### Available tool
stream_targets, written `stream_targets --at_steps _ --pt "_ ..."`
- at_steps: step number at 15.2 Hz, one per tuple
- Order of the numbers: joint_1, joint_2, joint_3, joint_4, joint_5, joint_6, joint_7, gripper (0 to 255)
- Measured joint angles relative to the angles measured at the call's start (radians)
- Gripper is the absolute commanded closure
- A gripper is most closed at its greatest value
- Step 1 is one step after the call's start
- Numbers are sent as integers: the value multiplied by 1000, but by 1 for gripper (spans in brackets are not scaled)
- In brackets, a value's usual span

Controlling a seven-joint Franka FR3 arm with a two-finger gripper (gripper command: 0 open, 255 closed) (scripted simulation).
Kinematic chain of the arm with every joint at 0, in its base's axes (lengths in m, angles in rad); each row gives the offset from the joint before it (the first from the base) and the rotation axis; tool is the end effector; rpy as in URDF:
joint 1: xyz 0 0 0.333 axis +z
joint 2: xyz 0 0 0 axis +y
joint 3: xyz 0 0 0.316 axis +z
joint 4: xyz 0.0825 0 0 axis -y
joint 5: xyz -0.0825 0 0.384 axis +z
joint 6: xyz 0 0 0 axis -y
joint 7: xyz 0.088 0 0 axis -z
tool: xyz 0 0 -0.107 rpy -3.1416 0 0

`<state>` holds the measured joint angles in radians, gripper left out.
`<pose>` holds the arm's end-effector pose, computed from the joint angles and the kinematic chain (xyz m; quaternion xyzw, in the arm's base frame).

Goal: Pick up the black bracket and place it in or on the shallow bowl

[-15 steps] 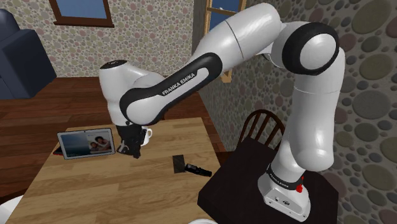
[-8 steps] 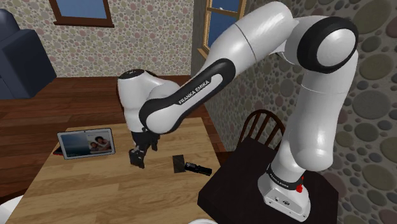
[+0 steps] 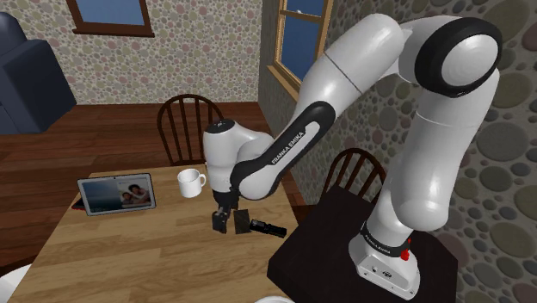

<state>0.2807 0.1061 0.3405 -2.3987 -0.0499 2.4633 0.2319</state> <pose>0.4009 0.2887 0.2713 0.9771 0.2121 -0.0168 0.0050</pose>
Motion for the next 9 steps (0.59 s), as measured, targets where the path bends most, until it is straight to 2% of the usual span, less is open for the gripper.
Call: stream_targets --at_steps 6,9 --pt "-37 18 -40 -170 -61 192 -65 0" --pt "-58 38 -75 -246 -116 290 -87 0"
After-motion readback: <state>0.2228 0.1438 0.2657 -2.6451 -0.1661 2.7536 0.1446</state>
